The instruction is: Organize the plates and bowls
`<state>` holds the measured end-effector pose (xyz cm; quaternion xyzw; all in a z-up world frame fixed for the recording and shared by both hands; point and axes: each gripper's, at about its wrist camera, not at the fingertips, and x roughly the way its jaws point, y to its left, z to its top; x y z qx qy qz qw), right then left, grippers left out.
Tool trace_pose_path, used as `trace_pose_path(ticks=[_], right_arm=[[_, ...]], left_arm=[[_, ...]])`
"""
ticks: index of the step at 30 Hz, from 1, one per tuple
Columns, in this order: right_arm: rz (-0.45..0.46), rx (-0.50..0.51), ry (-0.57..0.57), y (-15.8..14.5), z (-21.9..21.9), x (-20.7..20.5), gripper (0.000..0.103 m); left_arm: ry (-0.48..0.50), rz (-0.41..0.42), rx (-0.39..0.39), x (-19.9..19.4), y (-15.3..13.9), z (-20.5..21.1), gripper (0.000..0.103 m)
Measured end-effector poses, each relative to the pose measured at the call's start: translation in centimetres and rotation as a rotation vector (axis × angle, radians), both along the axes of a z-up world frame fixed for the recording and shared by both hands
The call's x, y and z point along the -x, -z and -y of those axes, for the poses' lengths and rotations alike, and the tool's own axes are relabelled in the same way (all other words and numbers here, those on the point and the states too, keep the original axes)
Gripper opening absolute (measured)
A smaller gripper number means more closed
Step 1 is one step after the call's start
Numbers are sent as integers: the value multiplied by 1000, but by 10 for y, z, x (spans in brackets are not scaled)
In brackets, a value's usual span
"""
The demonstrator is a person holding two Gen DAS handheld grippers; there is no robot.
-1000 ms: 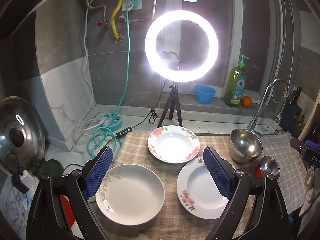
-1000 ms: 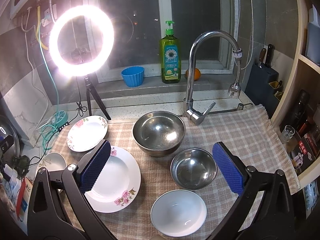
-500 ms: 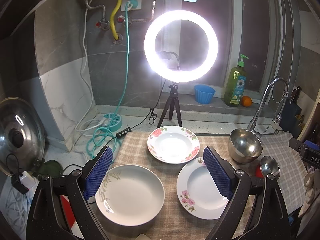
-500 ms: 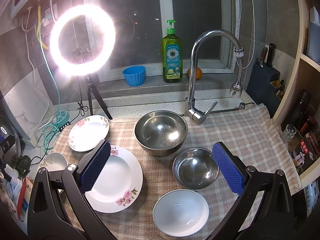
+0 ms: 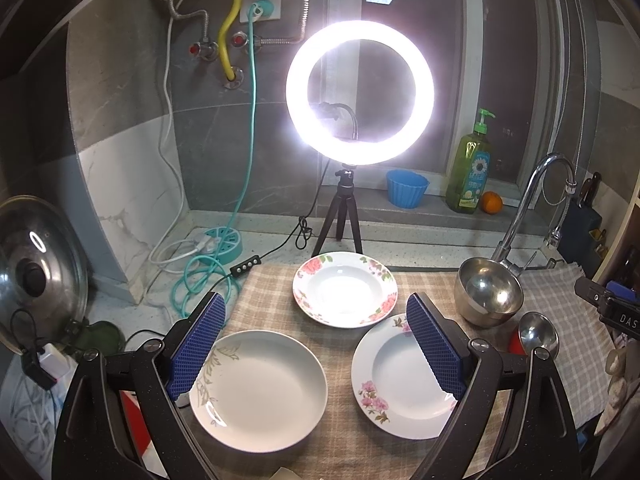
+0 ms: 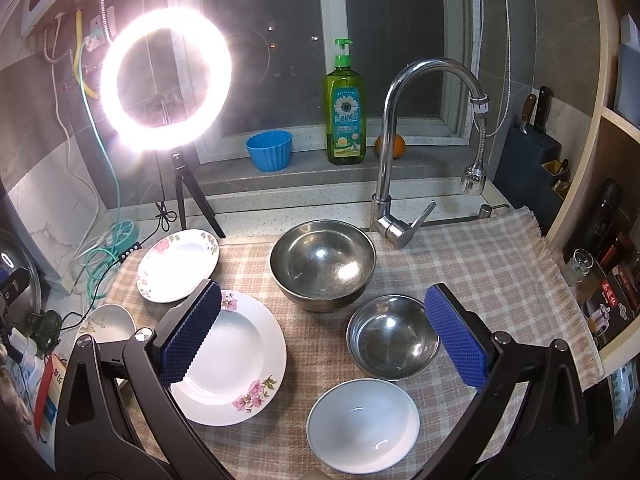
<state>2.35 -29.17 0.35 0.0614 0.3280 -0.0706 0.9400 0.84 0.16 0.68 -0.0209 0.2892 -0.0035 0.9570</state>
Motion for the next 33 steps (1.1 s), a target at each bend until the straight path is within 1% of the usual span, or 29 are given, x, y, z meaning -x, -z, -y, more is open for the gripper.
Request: trace_pose_path(ticks=[23, 28, 33], right_arm=[[-15, 8, 1, 7, -5, -3, 103], [-35, 14, -9, 16, -5, -9, 103], [-61, -6, -38, 28, 1, -20, 103]], left_arm=[[19, -24, 9, -10, 6, 3, 93], [25, -54, 17, -17, 14, 2, 93], [33, -99, 24, -24, 27, 1, 93]])
